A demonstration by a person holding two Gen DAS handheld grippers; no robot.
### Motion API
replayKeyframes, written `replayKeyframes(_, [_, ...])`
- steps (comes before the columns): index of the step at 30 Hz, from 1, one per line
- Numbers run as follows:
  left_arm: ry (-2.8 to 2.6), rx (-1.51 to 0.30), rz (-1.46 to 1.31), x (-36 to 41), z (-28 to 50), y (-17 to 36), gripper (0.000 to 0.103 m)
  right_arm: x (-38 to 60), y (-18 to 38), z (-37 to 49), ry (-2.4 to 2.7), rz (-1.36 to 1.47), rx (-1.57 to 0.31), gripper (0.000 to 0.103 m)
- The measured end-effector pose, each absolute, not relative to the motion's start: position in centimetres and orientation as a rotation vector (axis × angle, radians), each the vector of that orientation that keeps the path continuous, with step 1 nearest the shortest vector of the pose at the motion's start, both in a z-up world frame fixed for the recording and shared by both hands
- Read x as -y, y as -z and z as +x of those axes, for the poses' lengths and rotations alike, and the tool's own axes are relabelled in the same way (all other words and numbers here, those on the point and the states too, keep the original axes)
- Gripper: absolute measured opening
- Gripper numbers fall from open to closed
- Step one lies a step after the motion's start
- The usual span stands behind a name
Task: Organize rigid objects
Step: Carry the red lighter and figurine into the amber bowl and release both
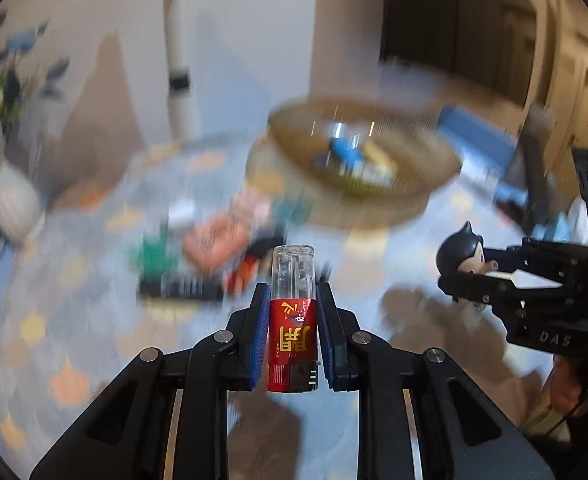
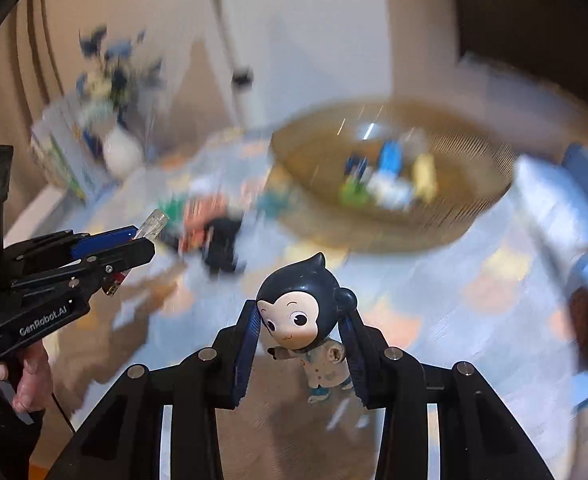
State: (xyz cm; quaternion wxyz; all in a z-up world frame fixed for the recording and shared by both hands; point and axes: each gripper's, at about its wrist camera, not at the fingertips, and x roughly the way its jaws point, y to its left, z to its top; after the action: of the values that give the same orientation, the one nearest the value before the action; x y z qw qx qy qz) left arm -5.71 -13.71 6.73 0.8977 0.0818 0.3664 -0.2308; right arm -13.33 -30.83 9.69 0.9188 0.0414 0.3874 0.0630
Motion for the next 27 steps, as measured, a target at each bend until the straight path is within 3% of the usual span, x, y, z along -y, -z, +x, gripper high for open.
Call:
replayKeyframes(7, [0.594,-0.631,0.124,19.9,-1.4,-13.5,0.020,37.4,-15.5,-9.6,0.047,0.123,-0.697,0.039])
replayKeyframes(14, [0.612,-0.728,0.114,25.8,3.7,-10.8,0.022,40.5,-13.7,-4.2,0.104,0.149,-0.833,0.039])
replayKeyframes(18, [0.609,-0.791,0.104,26.1,4.7,-9.3,0.074,41.3,-13.3,-4.7,0.143,0.150,-0.846,0.044])
replayKeyframes(20, [0.614,-0.772,0.049,24.5,4.2,-9.8,0.079,41.6,-13.8,-6.4,0.146,0.169,-0.803,0.055])
replayKeyframes(24, [0.597,-0.703,-0.022,19.5,2.2,-12.0,0.082,39.3,-13.8,-10.3,0.015,0.222,-0.745,0.062])
replayKeyframes(27, [0.539,-0.651,-0.014,15.1,-0.4,-12.0,0.087,33.0,-11.1,-12.7,-0.163,0.173,-0.745,0.082])
